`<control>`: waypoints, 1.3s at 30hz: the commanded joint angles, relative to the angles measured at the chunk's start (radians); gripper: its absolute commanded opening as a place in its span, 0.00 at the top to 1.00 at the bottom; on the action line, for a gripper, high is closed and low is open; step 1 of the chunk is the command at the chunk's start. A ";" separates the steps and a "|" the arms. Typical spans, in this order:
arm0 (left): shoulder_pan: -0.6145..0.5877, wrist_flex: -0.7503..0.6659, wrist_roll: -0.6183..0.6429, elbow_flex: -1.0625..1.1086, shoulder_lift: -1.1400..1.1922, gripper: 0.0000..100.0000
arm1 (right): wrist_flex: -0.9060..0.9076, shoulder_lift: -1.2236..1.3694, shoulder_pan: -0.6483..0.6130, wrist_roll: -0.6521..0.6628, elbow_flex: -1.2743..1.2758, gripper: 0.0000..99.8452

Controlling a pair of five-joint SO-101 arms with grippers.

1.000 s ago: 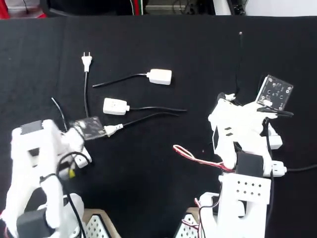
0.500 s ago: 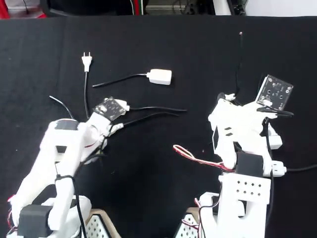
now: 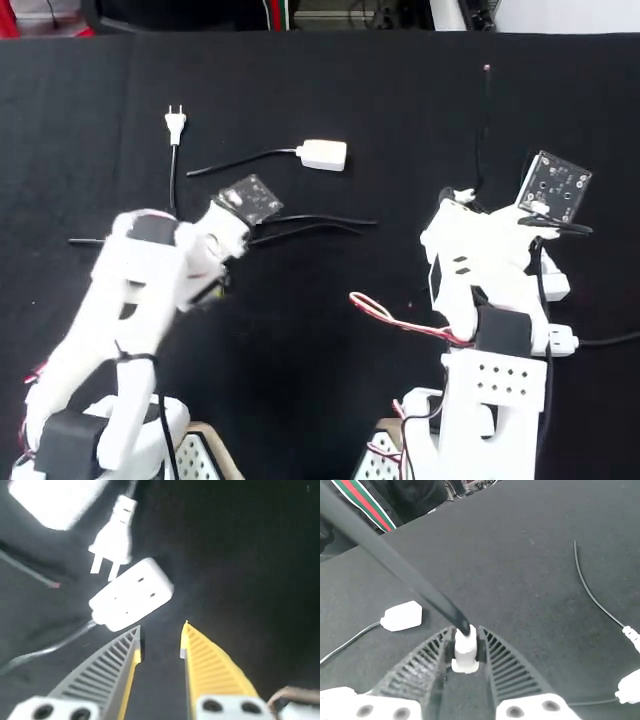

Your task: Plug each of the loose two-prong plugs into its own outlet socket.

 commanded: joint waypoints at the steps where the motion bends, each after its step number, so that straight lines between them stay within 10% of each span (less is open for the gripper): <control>1: -0.093 0.078 -0.293 -0.163 0.003 0.84 | 0.003 -0.021 -0.012 0.006 -0.007 0.99; 11: -0.189 -0.221 -0.836 0.021 0.031 0.71 | 0.003 -0.021 -0.012 0.006 -0.007 0.99; 30: -0.088 -0.373 -0.830 -0.015 0.311 0.72 | 0.003 -0.021 -0.012 0.008 -0.007 0.99; 39: -0.015 -0.364 -0.775 0.056 0.305 0.93 | 0.003 -0.021 -0.012 0.008 -0.007 0.99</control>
